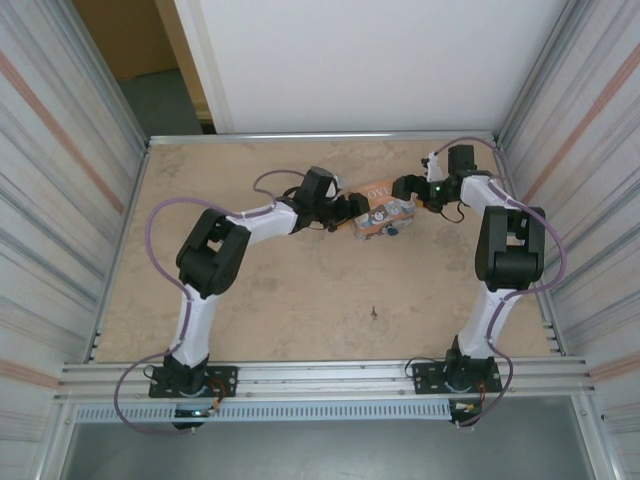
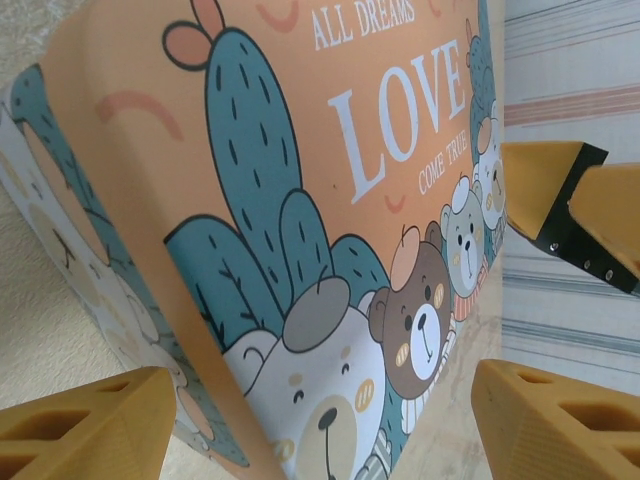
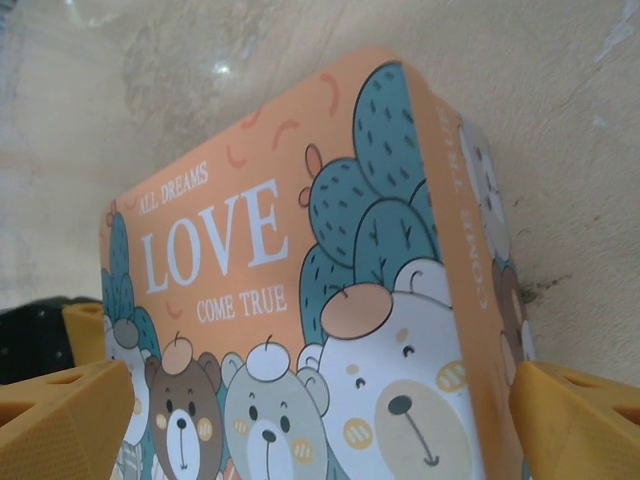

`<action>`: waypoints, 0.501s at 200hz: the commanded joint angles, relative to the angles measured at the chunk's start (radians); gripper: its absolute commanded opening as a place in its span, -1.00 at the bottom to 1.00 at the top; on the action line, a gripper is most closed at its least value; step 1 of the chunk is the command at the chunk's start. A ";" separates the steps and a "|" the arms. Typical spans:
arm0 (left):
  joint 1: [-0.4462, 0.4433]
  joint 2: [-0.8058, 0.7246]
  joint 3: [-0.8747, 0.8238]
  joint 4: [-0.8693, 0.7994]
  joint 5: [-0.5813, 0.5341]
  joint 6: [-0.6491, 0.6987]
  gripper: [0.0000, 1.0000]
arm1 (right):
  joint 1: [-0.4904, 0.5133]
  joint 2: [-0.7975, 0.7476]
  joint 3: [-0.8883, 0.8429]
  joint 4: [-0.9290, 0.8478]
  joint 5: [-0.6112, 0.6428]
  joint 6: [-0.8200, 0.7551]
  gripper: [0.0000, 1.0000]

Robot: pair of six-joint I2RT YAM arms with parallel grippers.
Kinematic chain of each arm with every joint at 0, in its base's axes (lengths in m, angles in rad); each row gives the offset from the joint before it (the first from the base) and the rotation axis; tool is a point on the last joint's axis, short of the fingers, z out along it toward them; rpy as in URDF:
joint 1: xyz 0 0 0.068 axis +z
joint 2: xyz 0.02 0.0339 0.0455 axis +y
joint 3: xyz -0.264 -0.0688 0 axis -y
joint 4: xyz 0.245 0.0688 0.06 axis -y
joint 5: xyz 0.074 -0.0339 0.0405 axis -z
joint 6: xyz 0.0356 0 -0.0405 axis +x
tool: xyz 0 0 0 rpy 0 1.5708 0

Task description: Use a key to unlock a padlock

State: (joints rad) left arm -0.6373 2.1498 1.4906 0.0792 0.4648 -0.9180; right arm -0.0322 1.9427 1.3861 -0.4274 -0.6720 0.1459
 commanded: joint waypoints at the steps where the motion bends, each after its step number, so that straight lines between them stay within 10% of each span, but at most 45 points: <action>1: -0.004 0.015 0.037 -0.001 0.028 -0.009 0.56 | 0.017 -0.003 0.009 -0.056 -0.044 -0.039 0.89; 100: 0.039 -0.103 -0.053 -0.029 0.008 0.040 0.57 | 0.113 -0.140 -0.148 -0.008 -0.049 0.017 0.87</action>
State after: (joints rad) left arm -0.6006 2.1330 1.4754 0.0490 0.4549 -0.9100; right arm 0.0200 1.8591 1.2766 -0.4206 -0.6575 0.1265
